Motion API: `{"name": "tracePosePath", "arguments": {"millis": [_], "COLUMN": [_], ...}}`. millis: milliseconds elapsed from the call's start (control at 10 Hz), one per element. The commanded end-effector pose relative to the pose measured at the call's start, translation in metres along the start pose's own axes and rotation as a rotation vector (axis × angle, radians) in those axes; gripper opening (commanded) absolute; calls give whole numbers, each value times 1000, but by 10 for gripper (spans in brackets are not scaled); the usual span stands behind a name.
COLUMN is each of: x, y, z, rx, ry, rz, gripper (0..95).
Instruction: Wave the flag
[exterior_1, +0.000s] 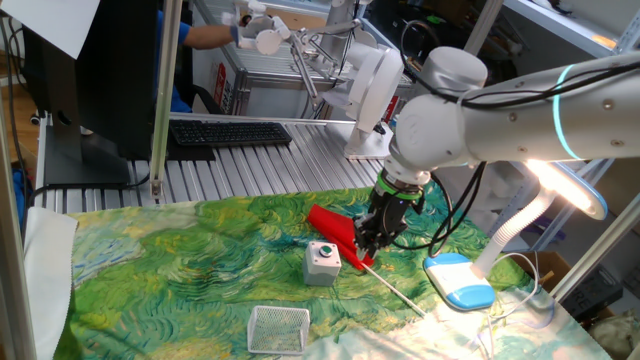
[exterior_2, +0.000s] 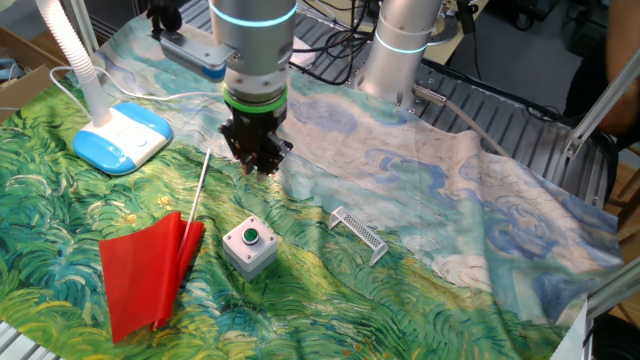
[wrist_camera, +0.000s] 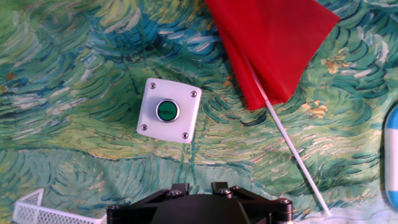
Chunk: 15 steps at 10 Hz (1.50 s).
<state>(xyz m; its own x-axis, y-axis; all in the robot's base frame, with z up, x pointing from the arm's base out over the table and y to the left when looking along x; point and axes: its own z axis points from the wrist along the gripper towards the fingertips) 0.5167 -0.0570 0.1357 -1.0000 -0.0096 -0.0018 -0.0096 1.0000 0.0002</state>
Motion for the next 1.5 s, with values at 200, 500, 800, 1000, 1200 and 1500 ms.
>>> {"name": "tracePosePath", "arguments": {"millis": [200, 500, 800, 1000, 1200, 1500], "x": [-11, -19, -15, -15, -18, -19], "y": [-23, -53, -67, -78, -93, -111], "z": [10, 23, 33, 41, 50, 60], "rx": [23, 22, 32, 35, 36, 39], "ry": [8, 10, 5, 1, 0, -2], "rz": [-37, -78, -113, -142, -184, -222], "gripper": [190, 190, 190, 190, 190, 190]}}
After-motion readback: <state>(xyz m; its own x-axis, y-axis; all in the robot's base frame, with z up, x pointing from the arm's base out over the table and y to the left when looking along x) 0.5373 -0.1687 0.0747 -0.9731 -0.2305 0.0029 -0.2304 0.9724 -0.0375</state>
